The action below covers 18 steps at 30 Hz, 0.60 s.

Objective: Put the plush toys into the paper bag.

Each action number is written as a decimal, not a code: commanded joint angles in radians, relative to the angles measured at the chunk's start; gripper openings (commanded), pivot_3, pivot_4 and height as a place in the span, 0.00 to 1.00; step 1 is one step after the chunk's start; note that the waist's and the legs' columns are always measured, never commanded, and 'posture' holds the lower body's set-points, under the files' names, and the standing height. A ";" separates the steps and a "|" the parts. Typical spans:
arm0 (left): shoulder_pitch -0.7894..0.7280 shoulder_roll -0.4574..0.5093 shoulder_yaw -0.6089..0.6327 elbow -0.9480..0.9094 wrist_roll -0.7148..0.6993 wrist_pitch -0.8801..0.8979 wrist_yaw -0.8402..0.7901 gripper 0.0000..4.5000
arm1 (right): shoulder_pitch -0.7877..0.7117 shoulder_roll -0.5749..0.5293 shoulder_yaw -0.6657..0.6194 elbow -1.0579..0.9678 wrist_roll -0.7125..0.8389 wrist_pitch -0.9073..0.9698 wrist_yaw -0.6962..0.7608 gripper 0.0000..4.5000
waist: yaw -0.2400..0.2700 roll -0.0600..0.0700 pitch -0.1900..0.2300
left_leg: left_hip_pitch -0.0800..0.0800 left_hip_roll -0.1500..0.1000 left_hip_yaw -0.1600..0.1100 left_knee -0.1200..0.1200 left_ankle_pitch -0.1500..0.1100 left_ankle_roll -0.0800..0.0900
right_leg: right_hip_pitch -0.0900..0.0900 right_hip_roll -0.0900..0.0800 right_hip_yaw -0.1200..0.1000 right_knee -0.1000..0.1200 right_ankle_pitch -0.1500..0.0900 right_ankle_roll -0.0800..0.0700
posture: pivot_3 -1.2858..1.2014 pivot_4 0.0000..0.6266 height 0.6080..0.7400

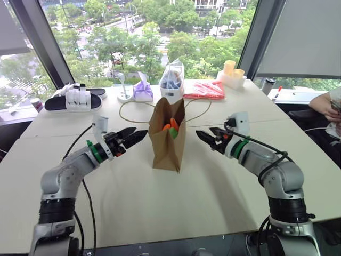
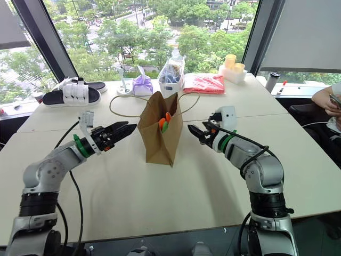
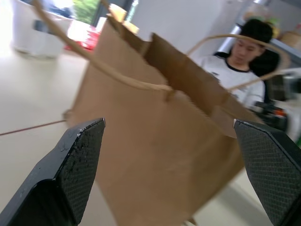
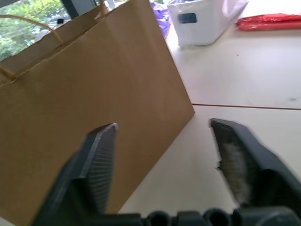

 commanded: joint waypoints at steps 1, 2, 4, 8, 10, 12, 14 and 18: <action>0.033 0.018 -0.027 -0.103 -0.029 0.021 -0.033 1.00 | -0.040 0.024 0.035 0.022 -0.018 -0.047 0.028 0.27 | 0.000 0.000 0.000 | 0.000 0.000 0.000 0.000 0.000 0.000 | 0.000 0.000 0.000 0.000 0.000 0.000 | 0.52 0.24 1.00; 0.042 0.014 -0.050 -0.119 -0.013 0.012 -0.034 1.00 | -0.045 0.031 0.042 0.035 -0.022 -0.053 0.032 0.16 | 0.000 0.000 0.000 | 0.000 0.000 0.000 0.000 0.000 0.000 | 0.000 0.000 0.000 0.000 0.000 0.000 | 0.52 0.24 1.00; 0.054 -0.003 -0.096 -0.129 0.030 -0.019 -0.030 1.00 | -0.056 0.039 0.054 0.061 -0.036 -0.066 0.039 0.02 | 0.003 0.000 0.000 | 0.000 0.000 0.000 0.000 0.000 0.000 | 0.000 0.000 0.000 0.000 0.000 0.000 | 0.52 0.24 1.00; 0.054 -0.092 -0.211 -0.111 0.161 -0.117 0.029 1.00 | -0.079 0.061 0.084 0.104 -0.056 -0.088 0.054 0.02 | 0.008 0.000 0.000 | 0.000 -0.001 0.000 0.001 0.000 0.000 | 0.001 0.000 0.000 -0.001 0.000 0.000 | 0.52 0.24 1.00; 0.047 -0.123 -0.246 -0.117 0.205 -0.151 0.049 1.00 | -0.087 0.072 0.093 0.115 -0.063 -0.094 0.057 0.02 | 0.006 0.000 0.000 | 0.000 -0.001 0.000 0.001 0.000 0.000 | 0.001 0.000 0.000 -0.002 0.000 0.000 | 0.52 0.24 1.00; 0.036 -0.154 -0.276 -0.129 0.237 -0.168 0.077 1.00 | -0.095 0.087 0.110 0.120 -0.075 -0.094 0.056 0.02 | 0.004 0.000 0.000 | 0.000 0.000 0.000 0.000 0.000 0.000 | 0.001 0.000 0.000 -0.001 0.000 0.000 | 0.52 0.24 1.00; 0.027 -0.183 -0.290 -0.135 0.255 -0.173 0.108 1.00 | -0.101 0.106 0.122 0.117 -0.075 -0.086 0.054 0.02 | 0.003 0.000 0.000 | 0.000 0.000 0.000 0.000 0.000 0.000 | 0.001 0.000 0.000 -0.001 0.000 0.000 | 0.52 0.24 1.00; 0.015 -0.229 -0.317 -0.131 0.336 -0.194 0.202 1.00 | -0.104 0.126 0.127 0.115 -0.087 -0.081 0.051 0.02 | 0.003 0.000 0.000 | 0.000 0.000 0.000 0.000 0.000 0.000 | 0.001 0.000 0.000 -0.001 0.000 0.000 | 0.52 0.24 1.00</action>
